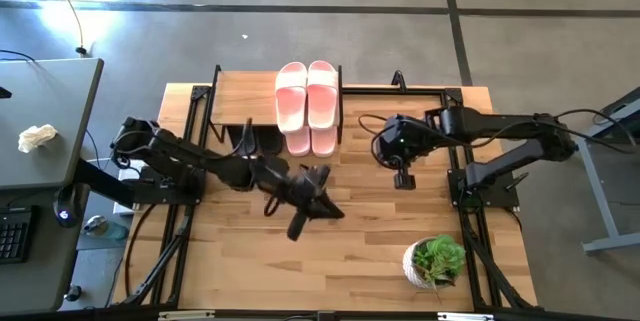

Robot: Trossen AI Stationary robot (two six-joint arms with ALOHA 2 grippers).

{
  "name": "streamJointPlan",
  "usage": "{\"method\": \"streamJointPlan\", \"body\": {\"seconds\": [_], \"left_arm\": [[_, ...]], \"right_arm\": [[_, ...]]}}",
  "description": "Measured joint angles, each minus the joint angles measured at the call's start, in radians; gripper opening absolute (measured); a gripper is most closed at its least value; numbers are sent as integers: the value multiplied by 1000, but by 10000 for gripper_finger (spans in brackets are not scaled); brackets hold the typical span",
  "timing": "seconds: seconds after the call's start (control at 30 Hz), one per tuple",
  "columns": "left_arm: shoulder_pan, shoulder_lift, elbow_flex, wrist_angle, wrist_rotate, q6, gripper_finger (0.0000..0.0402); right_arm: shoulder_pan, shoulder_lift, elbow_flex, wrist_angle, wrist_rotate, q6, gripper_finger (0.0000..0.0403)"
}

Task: Pick and place slides into the shelf
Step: Return to Home Position

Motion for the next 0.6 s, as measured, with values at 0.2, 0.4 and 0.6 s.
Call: {"method": "streamJointPlan", "body": {"seconds": [0.2,0.4,0.6], "left_arm": [[151,-13,-1,-4,91,-32,1],[238,-100,-1,-76,206,-65,0],[249,-258,-3,-229,141,19,0]], "right_arm": [[1,-99,-247,222,-110,176,0],[44,-183,-524,679,-243,463,0],[81,-179,-545,1002,-213,458,0]]}}
